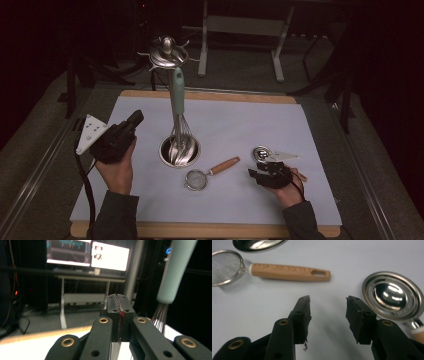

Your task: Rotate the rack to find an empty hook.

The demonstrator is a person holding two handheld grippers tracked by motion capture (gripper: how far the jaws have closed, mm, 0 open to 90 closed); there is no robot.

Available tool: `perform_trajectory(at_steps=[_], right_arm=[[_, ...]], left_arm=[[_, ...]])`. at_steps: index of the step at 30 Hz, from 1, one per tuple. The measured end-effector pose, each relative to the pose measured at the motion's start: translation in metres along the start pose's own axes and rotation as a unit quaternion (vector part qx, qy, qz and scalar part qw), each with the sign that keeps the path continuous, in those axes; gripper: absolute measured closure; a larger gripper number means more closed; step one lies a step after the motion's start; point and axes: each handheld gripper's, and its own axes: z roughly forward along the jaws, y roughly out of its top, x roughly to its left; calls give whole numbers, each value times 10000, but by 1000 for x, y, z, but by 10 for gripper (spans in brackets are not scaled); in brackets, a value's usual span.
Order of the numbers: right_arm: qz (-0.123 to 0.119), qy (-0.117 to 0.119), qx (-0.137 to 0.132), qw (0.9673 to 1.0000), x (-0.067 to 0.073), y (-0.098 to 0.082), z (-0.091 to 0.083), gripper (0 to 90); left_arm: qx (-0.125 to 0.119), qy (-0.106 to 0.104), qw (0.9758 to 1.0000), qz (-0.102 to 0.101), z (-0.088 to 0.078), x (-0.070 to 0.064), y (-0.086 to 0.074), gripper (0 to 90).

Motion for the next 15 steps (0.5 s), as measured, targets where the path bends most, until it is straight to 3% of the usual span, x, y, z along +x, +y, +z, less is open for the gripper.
perform_trajectory(at_steps=[5,10,15], right_arm=[[80,-63,35,9999,-5,-8,-2,536],[188,-115,-23,9998,-9,-10,-6,537],[174,-80,-28,9998,-8,-10,-6,537]], left_arm=[[-332,-147,9991,221,7,-11,25,898],[-630,-279,9967,440,12,-23,45,898],[-802,-347,9951,470,19,-28,56,898]])
